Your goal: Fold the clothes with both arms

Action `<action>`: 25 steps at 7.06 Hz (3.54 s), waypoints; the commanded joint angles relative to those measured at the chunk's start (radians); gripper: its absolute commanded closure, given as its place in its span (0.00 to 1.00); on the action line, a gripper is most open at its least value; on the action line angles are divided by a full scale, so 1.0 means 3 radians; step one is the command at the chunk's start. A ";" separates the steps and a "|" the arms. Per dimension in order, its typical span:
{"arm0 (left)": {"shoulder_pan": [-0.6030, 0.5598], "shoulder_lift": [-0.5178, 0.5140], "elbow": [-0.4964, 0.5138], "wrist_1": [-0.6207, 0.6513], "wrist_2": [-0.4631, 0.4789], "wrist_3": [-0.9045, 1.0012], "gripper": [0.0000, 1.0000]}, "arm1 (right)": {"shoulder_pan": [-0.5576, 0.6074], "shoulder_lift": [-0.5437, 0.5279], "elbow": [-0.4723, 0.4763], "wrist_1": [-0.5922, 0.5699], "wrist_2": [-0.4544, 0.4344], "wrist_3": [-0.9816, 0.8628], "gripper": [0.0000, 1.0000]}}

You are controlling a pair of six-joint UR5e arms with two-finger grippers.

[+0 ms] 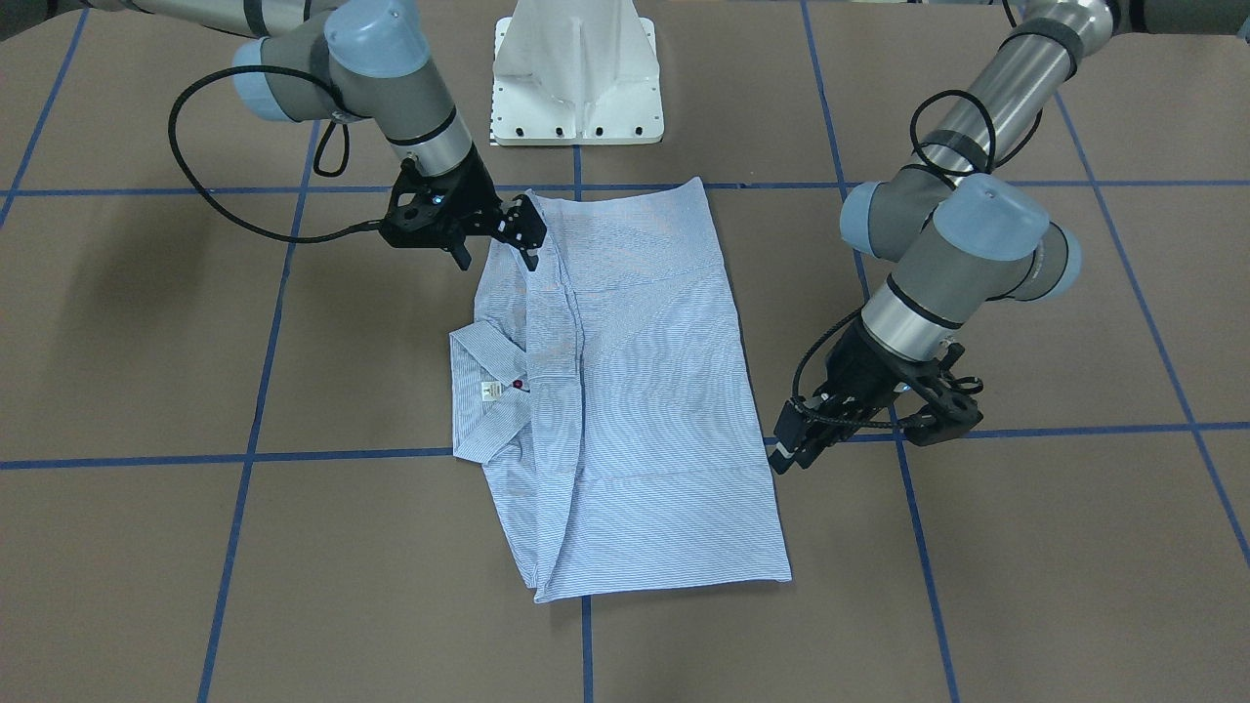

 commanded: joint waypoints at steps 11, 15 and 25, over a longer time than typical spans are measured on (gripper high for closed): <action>-0.0103 0.0455 -0.0491 0.0016 -0.0260 0.0267 0.54 | -0.0531 0.0797 -0.0483 -0.1684 -0.0581 -0.1859 0.00; -0.0103 0.0455 -0.0486 0.0021 -0.0255 0.0262 0.54 | -0.0593 0.0695 -0.0401 -0.1729 -0.0581 -0.1854 0.00; -0.0103 0.0455 -0.0654 0.0148 -0.0255 0.0236 0.53 | -0.0552 0.0068 0.0475 -0.2057 -0.0606 -0.2109 0.00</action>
